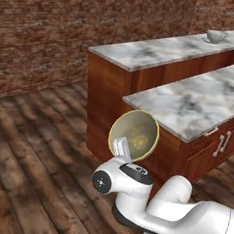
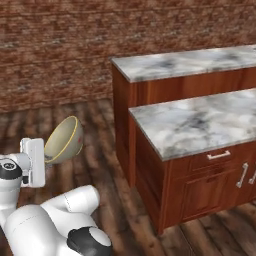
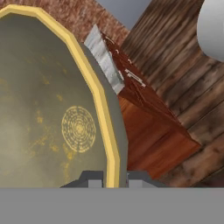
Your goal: Move the bowls from the cabinet to the plates on the dining table.
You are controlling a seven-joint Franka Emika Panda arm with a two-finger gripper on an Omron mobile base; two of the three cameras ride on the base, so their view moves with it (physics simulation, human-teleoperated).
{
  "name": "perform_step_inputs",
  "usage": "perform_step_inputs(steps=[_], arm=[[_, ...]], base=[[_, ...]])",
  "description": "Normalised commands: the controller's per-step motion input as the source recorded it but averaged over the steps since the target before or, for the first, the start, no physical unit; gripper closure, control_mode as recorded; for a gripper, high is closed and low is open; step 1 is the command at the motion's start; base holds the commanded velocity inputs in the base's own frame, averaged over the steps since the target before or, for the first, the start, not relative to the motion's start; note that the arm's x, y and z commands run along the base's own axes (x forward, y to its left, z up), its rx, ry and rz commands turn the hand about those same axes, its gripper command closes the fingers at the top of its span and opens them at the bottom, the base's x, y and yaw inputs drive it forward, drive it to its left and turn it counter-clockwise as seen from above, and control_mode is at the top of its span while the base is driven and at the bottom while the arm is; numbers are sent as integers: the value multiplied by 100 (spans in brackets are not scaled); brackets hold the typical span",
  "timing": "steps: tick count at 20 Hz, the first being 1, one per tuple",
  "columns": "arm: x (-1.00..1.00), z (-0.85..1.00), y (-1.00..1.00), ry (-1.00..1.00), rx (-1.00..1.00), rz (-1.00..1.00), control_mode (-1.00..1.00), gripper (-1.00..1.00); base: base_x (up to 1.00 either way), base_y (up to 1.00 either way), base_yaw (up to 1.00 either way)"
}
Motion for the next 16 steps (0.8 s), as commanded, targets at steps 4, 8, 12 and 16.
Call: perform_step_inputs(steps=[4,8,12,16], arm=[[0,0,0,0,0,0,100,100],[0,0,0,0,0,0,100,100],[0,0,0,0,0,0,100,100],[0,0,0,0,0,0,100,100]], base=[[100,63,13],[100,57,11],[100,49,8],[100,47,6]])
